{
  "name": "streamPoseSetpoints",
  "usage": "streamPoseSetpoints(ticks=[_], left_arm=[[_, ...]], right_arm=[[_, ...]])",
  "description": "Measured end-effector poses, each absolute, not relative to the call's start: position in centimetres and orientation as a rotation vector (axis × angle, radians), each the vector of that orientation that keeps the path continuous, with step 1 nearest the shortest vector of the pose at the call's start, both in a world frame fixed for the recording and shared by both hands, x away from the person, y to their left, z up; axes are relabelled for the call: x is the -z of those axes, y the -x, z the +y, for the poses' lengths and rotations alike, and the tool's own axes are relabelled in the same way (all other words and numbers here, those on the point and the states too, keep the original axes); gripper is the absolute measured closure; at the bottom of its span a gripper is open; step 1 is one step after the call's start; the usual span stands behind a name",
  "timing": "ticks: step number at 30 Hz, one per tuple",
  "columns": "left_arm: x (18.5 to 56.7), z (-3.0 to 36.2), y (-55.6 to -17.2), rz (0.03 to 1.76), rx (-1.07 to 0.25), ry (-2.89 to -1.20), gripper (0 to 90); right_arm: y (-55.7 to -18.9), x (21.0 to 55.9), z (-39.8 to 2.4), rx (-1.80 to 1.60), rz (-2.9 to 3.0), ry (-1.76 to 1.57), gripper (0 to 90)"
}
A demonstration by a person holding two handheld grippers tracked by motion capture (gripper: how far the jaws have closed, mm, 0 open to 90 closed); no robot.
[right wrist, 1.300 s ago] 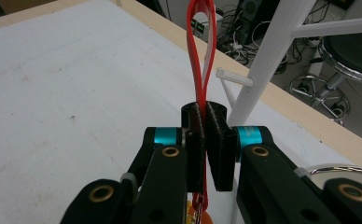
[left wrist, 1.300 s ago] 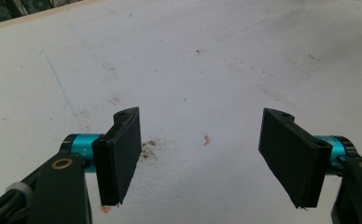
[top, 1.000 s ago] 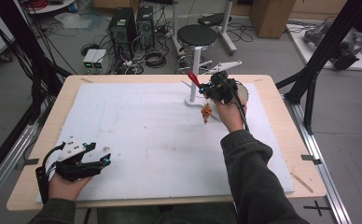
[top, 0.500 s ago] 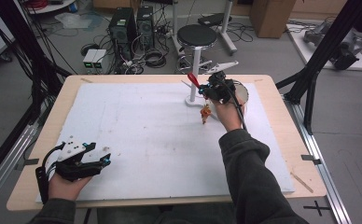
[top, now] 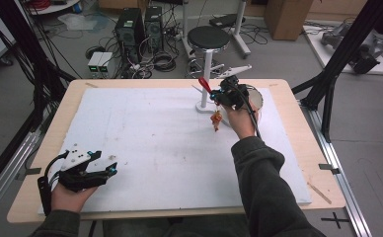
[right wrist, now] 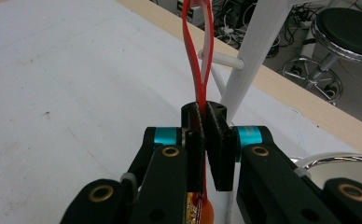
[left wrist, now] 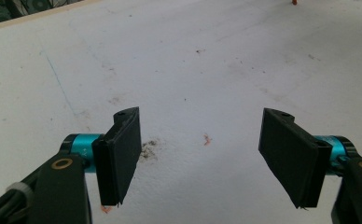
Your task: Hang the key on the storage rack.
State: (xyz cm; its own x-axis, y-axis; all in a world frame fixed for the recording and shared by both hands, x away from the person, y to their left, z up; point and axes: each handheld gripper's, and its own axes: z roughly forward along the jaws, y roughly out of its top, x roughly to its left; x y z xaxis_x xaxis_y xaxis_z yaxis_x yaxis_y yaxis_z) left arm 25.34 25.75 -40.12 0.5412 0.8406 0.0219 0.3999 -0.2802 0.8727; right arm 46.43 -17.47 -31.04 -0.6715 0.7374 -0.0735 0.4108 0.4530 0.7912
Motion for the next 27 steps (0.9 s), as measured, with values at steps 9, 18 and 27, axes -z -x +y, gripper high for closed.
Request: streamPoseSetpoints(ticks=[9, 18, 27], left_arm=[[40.1, 25.8, -25.3, 1.013, -0.62, -1.887, 30.1], [40.1, 25.7, -25.3, 1.012, -0.621, -1.889, 30.1], [40.1, 25.8, -25.3, 1.013, -0.621, -1.888, 30.1]], right_arm=[[-46.3, 31.3, -17.3, -1.081, 2.298, -0.964, 86.4], [-46.3, 32.1, -17.3, -1.054, 2.304, -0.986, 86.4], [-46.5, 32.4, -17.1, -1.023, 2.3, -1.004, 86.4]])
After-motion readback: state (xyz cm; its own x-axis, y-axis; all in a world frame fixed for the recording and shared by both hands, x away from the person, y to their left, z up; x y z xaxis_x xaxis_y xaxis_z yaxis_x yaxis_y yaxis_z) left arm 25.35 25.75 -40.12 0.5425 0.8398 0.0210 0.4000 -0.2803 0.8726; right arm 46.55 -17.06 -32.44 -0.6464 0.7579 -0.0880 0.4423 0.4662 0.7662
